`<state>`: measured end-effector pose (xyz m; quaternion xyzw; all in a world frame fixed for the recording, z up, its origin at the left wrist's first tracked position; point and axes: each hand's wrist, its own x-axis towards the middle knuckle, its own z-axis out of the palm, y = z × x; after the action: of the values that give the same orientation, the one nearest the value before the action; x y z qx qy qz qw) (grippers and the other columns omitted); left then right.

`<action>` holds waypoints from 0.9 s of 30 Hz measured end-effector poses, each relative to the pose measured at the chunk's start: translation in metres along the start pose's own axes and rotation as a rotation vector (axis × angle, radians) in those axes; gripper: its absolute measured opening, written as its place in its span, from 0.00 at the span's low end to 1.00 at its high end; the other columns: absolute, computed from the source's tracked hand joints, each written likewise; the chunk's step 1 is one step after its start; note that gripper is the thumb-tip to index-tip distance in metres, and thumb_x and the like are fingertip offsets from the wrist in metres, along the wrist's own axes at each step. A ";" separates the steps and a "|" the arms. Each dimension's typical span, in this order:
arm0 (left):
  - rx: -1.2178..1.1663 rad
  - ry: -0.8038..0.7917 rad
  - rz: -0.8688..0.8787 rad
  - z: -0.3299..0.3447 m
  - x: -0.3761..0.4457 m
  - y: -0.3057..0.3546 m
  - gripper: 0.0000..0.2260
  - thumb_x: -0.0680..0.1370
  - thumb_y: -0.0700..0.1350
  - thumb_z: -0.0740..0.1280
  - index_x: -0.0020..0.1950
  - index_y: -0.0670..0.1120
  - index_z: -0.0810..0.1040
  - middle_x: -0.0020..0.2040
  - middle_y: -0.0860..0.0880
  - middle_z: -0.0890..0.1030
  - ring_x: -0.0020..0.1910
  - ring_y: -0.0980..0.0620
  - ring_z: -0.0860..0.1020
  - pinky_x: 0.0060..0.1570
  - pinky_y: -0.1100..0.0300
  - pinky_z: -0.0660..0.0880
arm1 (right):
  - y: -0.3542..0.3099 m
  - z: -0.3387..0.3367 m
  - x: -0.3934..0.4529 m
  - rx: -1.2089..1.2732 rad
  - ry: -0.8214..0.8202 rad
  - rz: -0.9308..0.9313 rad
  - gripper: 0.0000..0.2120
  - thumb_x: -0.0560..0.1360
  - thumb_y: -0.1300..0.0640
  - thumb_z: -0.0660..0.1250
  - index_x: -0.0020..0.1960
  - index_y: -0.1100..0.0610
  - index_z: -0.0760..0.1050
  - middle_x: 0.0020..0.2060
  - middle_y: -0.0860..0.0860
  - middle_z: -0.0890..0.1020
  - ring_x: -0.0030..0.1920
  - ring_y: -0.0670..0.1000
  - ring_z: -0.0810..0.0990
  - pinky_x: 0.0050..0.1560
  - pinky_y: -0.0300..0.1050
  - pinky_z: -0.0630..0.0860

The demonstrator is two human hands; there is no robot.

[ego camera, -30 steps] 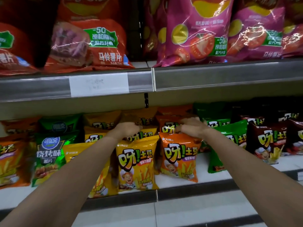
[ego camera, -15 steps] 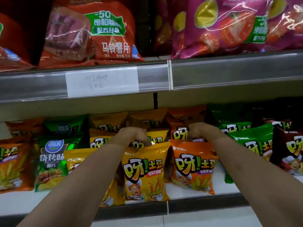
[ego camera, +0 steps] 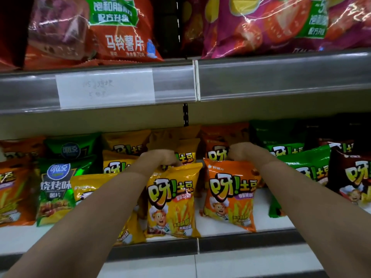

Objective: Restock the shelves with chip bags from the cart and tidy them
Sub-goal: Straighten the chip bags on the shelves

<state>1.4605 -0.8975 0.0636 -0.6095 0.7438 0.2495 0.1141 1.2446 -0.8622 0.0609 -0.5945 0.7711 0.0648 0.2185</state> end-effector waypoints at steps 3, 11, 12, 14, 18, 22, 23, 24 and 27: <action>0.003 0.090 0.083 -0.006 -0.016 0.002 0.33 0.77 0.62 0.64 0.76 0.45 0.63 0.78 0.44 0.56 0.76 0.42 0.55 0.72 0.48 0.56 | -0.002 -0.013 -0.022 0.087 0.033 -0.054 0.28 0.80 0.49 0.62 0.76 0.56 0.59 0.75 0.57 0.60 0.75 0.60 0.59 0.72 0.56 0.60; 0.162 0.252 0.368 0.013 -0.061 0.001 0.33 0.72 0.66 0.67 0.68 0.44 0.69 0.64 0.45 0.74 0.66 0.45 0.70 0.61 0.52 0.70 | -0.015 -0.008 -0.095 -0.114 0.056 -0.214 0.40 0.73 0.33 0.63 0.78 0.50 0.55 0.76 0.53 0.59 0.76 0.58 0.55 0.72 0.60 0.53; 0.242 0.192 0.341 0.016 -0.062 -0.003 0.39 0.71 0.65 0.69 0.73 0.45 0.63 0.70 0.43 0.68 0.71 0.44 0.64 0.67 0.50 0.66 | -0.013 -0.001 -0.096 -0.187 -0.001 -0.207 0.45 0.71 0.34 0.67 0.79 0.49 0.50 0.77 0.53 0.55 0.77 0.58 0.51 0.73 0.63 0.51; 0.362 0.083 0.266 0.024 -0.069 -0.009 0.47 0.69 0.64 0.71 0.78 0.47 0.51 0.77 0.43 0.55 0.77 0.42 0.51 0.74 0.47 0.54 | -0.008 0.012 -0.095 -0.243 -0.039 -0.194 0.49 0.70 0.42 0.73 0.78 0.48 0.45 0.77 0.55 0.52 0.77 0.60 0.50 0.73 0.64 0.51; 0.465 0.123 0.257 0.038 -0.072 -0.013 0.52 0.67 0.59 0.76 0.78 0.46 0.46 0.77 0.43 0.57 0.77 0.43 0.52 0.74 0.44 0.48 | -0.002 0.026 -0.092 -0.209 0.025 -0.219 0.47 0.67 0.51 0.77 0.74 0.44 0.49 0.72 0.56 0.62 0.72 0.61 0.60 0.70 0.62 0.57; 0.376 0.218 0.284 0.040 -0.071 -0.012 0.50 0.66 0.56 0.77 0.76 0.46 0.49 0.74 0.43 0.62 0.75 0.43 0.56 0.72 0.43 0.52 | 0.001 0.019 -0.091 -0.220 0.059 -0.251 0.44 0.67 0.54 0.77 0.73 0.43 0.51 0.71 0.54 0.64 0.72 0.59 0.62 0.69 0.62 0.56; 0.355 0.249 0.291 0.038 -0.070 -0.010 0.50 0.66 0.57 0.78 0.76 0.46 0.50 0.73 0.42 0.62 0.74 0.44 0.57 0.71 0.43 0.53 | 0.002 0.016 -0.091 -0.229 0.075 -0.251 0.44 0.68 0.54 0.77 0.73 0.43 0.52 0.71 0.53 0.64 0.72 0.59 0.61 0.69 0.62 0.56; 0.347 0.282 0.299 0.037 -0.069 -0.008 0.50 0.65 0.58 0.78 0.75 0.46 0.51 0.72 0.43 0.64 0.73 0.44 0.58 0.70 0.44 0.54 | 0.004 0.014 -0.090 -0.235 0.086 -0.253 0.44 0.68 0.54 0.76 0.72 0.43 0.52 0.71 0.53 0.65 0.72 0.59 0.61 0.69 0.62 0.55; 0.390 0.313 0.290 0.042 -0.066 -0.001 0.51 0.65 0.58 0.77 0.76 0.45 0.49 0.71 0.42 0.62 0.73 0.43 0.58 0.69 0.43 0.53 | 0.007 0.019 -0.085 -0.225 0.078 -0.246 0.44 0.68 0.53 0.76 0.73 0.43 0.51 0.71 0.53 0.64 0.72 0.58 0.60 0.69 0.61 0.55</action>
<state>1.4715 -0.8204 0.0591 -0.4941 0.8658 0.0183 0.0762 1.2594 -0.7774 0.0777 -0.7070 0.6884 0.1002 0.1269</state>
